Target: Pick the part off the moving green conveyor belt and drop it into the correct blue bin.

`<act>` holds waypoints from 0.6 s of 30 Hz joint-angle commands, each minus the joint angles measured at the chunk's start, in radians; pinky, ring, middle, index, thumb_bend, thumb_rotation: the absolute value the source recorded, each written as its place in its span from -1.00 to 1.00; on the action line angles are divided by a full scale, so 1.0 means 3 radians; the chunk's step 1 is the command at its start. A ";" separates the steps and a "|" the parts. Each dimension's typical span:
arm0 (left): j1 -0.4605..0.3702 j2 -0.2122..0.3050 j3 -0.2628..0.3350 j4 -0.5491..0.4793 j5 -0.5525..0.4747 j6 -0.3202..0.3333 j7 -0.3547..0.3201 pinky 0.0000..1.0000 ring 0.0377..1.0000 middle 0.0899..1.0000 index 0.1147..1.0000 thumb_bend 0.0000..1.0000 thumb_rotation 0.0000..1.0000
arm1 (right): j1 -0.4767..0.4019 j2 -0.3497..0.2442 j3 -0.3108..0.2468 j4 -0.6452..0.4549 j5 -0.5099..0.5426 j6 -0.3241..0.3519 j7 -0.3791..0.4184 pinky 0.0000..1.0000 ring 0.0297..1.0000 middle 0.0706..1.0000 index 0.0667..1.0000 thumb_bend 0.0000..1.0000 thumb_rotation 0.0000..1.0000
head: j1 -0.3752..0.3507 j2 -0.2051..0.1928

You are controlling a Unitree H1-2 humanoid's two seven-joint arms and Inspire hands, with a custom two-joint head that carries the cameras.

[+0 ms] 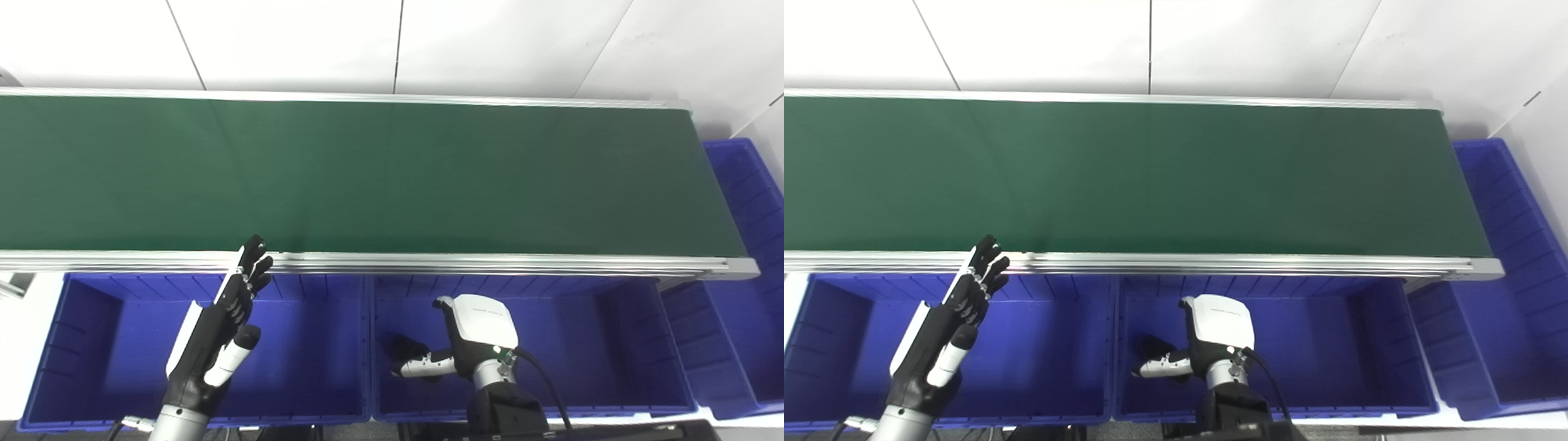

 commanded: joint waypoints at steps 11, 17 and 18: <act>0.0054 -0.0027 -0.0027 0.0056 0.0074 -0.0208 0.0002 0.90 0.94 1.00 1.00 0.56 0.72 | 0.0385 0.0146 0.0010 -0.0659 0.0896 -0.0147 -0.0225 0.39 0.54 0.61 0.60 0.81 0.31 | 0.0149 -0.0194; 0.0086 -0.0025 -0.0023 0.0120 0.0144 -0.0312 0.0033 0.84 0.91 0.99 1.00 0.61 0.73 | 0.1335 0.0696 -0.0113 -0.1265 0.3288 -0.0745 -0.0701 0.51 0.63 0.68 0.67 0.70 0.75 | 0.0185 -0.0254; 0.0085 -0.0029 -0.0015 0.0139 0.0132 -0.0331 0.0038 0.81 0.90 0.99 1.00 0.62 0.73 | 0.1559 0.0807 -0.0086 -0.1158 0.3779 -0.1134 -0.0884 0.56 0.66 0.69 0.69 0.68 0.76 | 0.0192 -0.0263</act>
